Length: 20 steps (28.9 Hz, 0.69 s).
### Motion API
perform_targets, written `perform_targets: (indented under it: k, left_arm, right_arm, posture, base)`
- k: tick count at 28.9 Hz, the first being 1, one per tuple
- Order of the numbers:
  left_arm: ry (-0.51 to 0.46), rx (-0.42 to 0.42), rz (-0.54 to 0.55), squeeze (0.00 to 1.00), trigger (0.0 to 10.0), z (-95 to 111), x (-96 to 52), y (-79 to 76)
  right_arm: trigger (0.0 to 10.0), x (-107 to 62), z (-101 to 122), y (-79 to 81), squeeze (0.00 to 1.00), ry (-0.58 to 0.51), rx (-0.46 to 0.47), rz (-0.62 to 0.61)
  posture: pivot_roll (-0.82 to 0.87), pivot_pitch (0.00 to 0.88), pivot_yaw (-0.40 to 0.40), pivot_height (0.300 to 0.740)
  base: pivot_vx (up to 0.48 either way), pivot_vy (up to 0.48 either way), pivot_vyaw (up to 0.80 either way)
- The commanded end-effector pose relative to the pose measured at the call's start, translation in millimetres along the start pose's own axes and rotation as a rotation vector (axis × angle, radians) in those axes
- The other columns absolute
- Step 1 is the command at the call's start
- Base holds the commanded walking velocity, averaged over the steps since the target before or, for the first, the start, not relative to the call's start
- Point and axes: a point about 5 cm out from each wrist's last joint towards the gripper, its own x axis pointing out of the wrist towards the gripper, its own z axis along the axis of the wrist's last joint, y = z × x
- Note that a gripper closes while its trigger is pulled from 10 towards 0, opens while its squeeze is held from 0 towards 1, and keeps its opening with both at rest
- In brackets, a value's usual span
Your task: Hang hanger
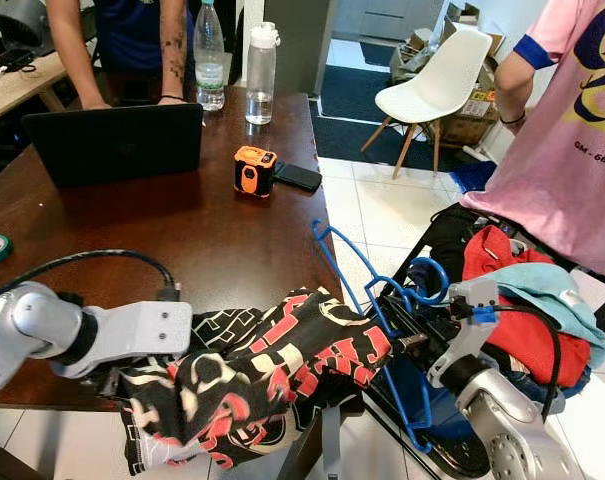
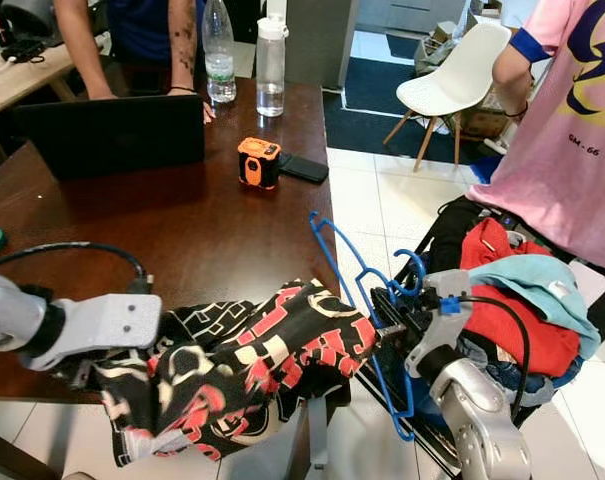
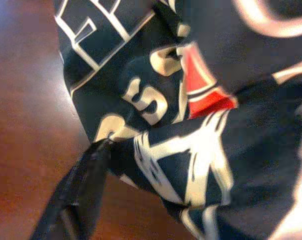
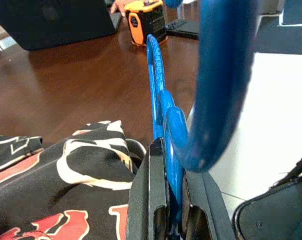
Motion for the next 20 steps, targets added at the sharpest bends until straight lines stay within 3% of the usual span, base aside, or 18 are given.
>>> perform_targets:
  k: [1, 2, 4, 10, 12, 13, 14, 16, 17, 18, 19, 20]
  left_arm:
    - [0.015, -0.013, 0.036, 1.0, 10.0, -1, -25.5, 5.9]
    - [0.015, -0.013, 0.036, 1.0, 10.0, -1, -25.5, 5.9]
    - [-0.1, -0.025, 0.06, 1.0, 10.0, 14, -60.0, 9.7]
    - [-0.227, -0.01, 0.067, 1.0, 10.0, 25, -81.0, 9.7]
    - [-0.458, 0.062, 0.181, 1.0, 10.0, 45, -104.2, 19.4]
    - [-0.458, 0.062, 0.181, 1.0, 10.0, 45, -104.2, 19.4]
    - [-0.53, 0.083, 0.224, 1.0, 10.0, 50, -111.3, 23.0]
    - [-0.53, 0.083, 0.224, 1.0, 10.0, 50, -111.3, 23.0]
    - [-0.55, 0.083, 0.322, 0.23, 10.0, 49, -116.6, 32.6]
    - [-0.529, 0.068, 0.412, 0.0, 10.0, 45, -119.6, 41.7]
    - [-0.529, 0.068, 0.412, 0.0, 10.0, 45, -119.6, 41.7]
    - [-0.481, 0.065, 0.517, 0.0, 10.0, 39, -122.3, 52.0]
  right_arm:
    - [10.0, -4.2, 1, -2.5, 0.0, 0.005, -0.001, -0.014]
    - [10.0, -4.2, 1, -2.5, 0.0, 0.005, -0.001, -0.014]
    - [10.0, -4.2, 1, -2.2, 0.0, 0.004, 0.005, -0.013]
    - [10.0, -4.2, 1, -2.1, 0.0, 0.002, 0.008, -0.012]
    - [10.0, -3.7, 1, -2.1, 0.0, -0.001, 0.011, -0.011]
    - [10.0, -3.7, 1, -2.1, 0.0, -0.001, 0.011, -0.011]
    - [10.0, -3.5, 1, -2.1, 0.0, -0.002, 0.012, -0.012]
    - [10.0, -3.5, 1, -2.1, 0.0, -0.002, 0.012, -0.012]
    - [10.0, -3.3, 1, -2.0, 0.0, -0.003, 0.012, -0.011]
    - [10.0, -3.4, 1, -2.0, 0.0, -0.004, 0.012, -0.012]
    - [10.0, -3.4, 1, -2.0, 0.0, -0.004, 0.012, -0.012]
    - [10.0, -3.7, 1, -1.9, 0.0, -0.005, 0.013, -0.012]
  posture:
    - [0.06, 0.061, -0.094, 0.74]
    - [0.06, 0.061, -0.094, 0.74]
    - [0.06, 0.061, -0.093, 0.74]
    - [0.06, 0.061, -0.092, 0.74]
    - [0.06, 0.059, -0.092, 0.74]
    - [0.06, 0.059, -0.092, 0.74]
    - [0.06, 0.059, -0.092, 0.74]
    - [0.06, 0.059, -0.092, 0.74]
    - [0.06, 0.058, -0.091, 0.74]
    - [0.06, 0.058, -0.091, 0.74]
    - [0.06, 0.058, -0.091, 0.74]
    - [0.06, 0.058, -0.09, 0.74]
  base:
    - [0.0, 0.0, 0.0]
    - [0.0, 0.0, 0.0]
    - [0.0, 0.0, 0.0]
    - [0.0, 0.0, 0.0]
    - [0.0, 0.0, 0.0]
    - [0.0, 0.0, 0.0]
    - [0.0, 0.0, 0.0]
    - [0.0, 0.0, 0.0]
    - [0.0, 0.0, 0.0]
    - [0.0, 0.0, 0.0]
    - [0.0, 0.0, 0.0]
    - [0.0, 0.0, 0.0]
